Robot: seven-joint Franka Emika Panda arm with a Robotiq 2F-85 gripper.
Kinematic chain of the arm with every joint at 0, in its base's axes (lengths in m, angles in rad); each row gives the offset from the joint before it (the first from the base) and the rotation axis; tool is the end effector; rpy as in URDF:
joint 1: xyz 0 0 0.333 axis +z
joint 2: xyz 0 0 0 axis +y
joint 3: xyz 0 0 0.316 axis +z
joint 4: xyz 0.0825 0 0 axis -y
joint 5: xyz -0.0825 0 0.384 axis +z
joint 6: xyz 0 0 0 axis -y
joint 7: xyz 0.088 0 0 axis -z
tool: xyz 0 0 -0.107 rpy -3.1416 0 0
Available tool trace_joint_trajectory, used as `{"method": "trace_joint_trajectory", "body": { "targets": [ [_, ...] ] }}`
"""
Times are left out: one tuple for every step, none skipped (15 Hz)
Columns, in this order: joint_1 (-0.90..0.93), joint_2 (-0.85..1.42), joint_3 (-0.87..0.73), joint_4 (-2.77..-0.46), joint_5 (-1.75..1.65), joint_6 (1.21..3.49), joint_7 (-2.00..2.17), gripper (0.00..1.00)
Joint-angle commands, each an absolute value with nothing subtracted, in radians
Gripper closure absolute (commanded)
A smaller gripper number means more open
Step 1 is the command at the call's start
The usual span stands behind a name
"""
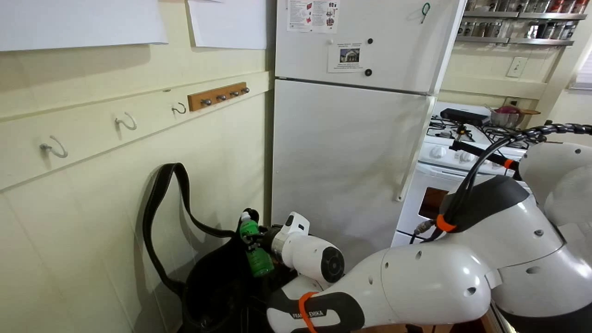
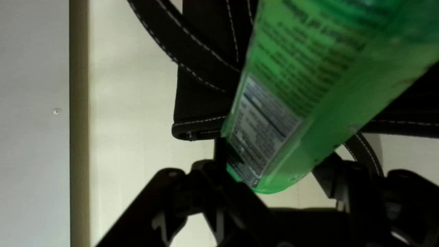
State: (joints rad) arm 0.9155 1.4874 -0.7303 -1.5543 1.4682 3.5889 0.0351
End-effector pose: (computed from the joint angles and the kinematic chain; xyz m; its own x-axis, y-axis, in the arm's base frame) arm 0.6204 0.0816 0.0625 0.2861 -0.2537 0.9240 -0.5481 -0.8343 -0.0594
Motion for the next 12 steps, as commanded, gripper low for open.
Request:
{"method": "trace_joint_trajectory", "body": {
  "targets": [
    [0.852,1.487,-0.667,-1.415,1.584,3.653,-0.112,0.63],
    [0.833,1.486,-0.647,-1.377,1.590,3.679,-0.141,0.63],
    [0.815,1.485,-0.627,-1.337,1.599,3.700,-0.176,0.63],
    [0.800,1.484,-0.607,-1.301,1.606,3.725,-0.208,0.63],
    [0.794,1.491,-0.600,-1.265,1.618,3.730,-0.231,0.63],
    [0.782,1.493,-0.585,-1.231,1.620,3.748,-0.251,0.63],
    [0.770,1.494,-0.568,-1.200,1.615,3.761,-0.265,0.63],
    [0.753,1.495,-0.545,-1.171,1.603,3.773,-0.286,0.63],
    [0.736,1.494,-0.518,-1.149,1.585,3.792,-0.300,0.63],
    [0.719,1.494,-0.487,-1.131,1.563,3.820,-0.315,0.63],
    [0.704,1.496,-0.462,-1.116,1.548,3.835,-0.328,0.63],
    [0.687,1.495,-0.435,-1.105,1.533,3.861,-0.340,0.63]
  ]
}}
